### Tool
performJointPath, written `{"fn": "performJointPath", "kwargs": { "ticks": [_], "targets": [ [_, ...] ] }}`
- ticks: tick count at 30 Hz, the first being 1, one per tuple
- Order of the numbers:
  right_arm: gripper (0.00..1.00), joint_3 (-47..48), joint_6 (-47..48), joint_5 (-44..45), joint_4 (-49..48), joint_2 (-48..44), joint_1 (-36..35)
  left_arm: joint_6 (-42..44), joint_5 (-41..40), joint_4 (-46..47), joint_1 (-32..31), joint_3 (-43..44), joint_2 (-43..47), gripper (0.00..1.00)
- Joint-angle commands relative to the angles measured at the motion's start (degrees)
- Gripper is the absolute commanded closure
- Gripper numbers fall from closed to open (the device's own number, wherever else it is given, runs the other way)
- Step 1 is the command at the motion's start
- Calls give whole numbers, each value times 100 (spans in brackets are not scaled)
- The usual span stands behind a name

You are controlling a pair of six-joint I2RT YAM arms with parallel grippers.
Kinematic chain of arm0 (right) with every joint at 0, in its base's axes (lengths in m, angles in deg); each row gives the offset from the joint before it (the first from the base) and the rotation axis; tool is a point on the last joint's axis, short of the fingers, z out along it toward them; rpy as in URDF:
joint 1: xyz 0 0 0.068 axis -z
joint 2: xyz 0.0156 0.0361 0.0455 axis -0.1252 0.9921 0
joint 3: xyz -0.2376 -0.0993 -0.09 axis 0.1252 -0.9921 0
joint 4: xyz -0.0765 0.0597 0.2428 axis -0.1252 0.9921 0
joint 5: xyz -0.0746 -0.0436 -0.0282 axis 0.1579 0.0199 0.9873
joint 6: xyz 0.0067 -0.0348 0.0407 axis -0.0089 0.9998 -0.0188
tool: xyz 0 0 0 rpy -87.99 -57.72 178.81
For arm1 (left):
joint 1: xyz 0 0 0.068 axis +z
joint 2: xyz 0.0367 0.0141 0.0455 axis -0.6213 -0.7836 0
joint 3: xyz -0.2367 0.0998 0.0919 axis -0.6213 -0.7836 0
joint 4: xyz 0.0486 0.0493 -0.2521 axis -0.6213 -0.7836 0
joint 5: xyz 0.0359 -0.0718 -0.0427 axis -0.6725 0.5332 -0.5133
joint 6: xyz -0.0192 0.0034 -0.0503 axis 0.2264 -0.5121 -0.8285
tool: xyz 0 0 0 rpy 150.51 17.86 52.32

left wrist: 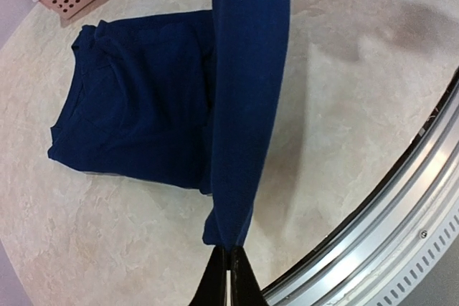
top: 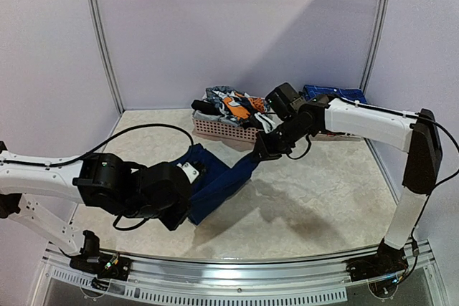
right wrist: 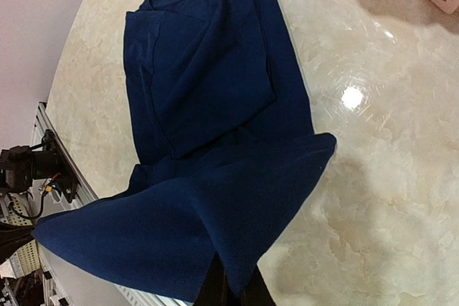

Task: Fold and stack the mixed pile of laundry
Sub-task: Fold the 2/3-rectangle-folded T-shirt at the center of the board.

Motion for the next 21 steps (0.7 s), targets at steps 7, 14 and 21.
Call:
{"fn": "performJointPath", "kwargs": {
  "ticks": [7,14,21],
  "targets": [
    [100,1280,288,52,518,828,95,249,92,-206,829,-369,511,100],
    [100,1935,375,-56,702,1262,200,434,138,-161,1313,-441,619,100],
    [100,2619,447,-262,838,1767,329,509,-15,-174,1801,-389,613,100]
  ]
}}
